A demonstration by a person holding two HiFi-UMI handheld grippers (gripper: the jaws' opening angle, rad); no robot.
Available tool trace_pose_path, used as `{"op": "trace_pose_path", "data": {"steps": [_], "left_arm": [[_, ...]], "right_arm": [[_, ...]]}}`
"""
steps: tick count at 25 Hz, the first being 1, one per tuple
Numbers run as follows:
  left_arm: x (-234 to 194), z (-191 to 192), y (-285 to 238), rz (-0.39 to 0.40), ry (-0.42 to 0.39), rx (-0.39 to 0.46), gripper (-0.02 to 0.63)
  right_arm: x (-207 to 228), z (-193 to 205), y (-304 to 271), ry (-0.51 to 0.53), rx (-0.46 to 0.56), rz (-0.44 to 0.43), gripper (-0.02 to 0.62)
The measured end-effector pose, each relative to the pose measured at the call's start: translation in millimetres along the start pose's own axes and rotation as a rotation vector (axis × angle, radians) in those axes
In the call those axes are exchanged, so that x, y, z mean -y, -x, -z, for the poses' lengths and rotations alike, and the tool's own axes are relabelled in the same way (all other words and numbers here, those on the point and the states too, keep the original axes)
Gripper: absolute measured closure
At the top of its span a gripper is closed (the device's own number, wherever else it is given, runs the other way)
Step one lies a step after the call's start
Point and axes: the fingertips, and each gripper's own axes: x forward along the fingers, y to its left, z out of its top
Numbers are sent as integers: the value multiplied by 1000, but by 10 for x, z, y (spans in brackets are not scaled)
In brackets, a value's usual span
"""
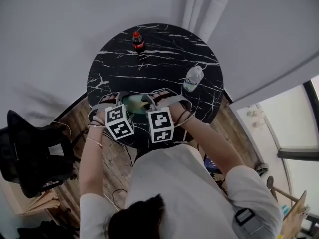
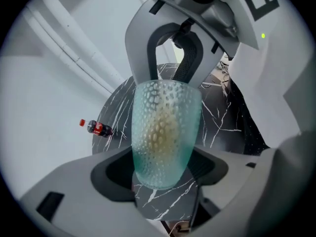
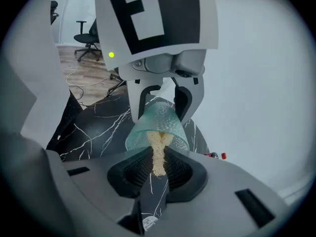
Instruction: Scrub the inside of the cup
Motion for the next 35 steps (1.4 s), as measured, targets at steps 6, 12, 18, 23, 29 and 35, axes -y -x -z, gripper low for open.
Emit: {"op": "trace_pose_path", "data": {"steps": [6,12,18,23,29,35], "left_arm": [[-100,-26,130,-72,-58,24,279],[-203,-92,206,-125,-102,50,279],[-236,-128,225,-175,-149,60,279],[-230,-183,272,-207,-180,110,279],[-204,-220,272,-221,-195,121,279],[-232,-256,335,-272,-185,155,279]], "right_arm": [[3,1,24,-122,34,-77,517],[13,-32,65,-238,87,-149,517],[2,-79,136,-361,154,-250,518],[-25,-127,241,-494,236,-376,520],[-37,-171,323,-607,299,-474,520],[25,-215,413,-790,395,-582,522]]}}
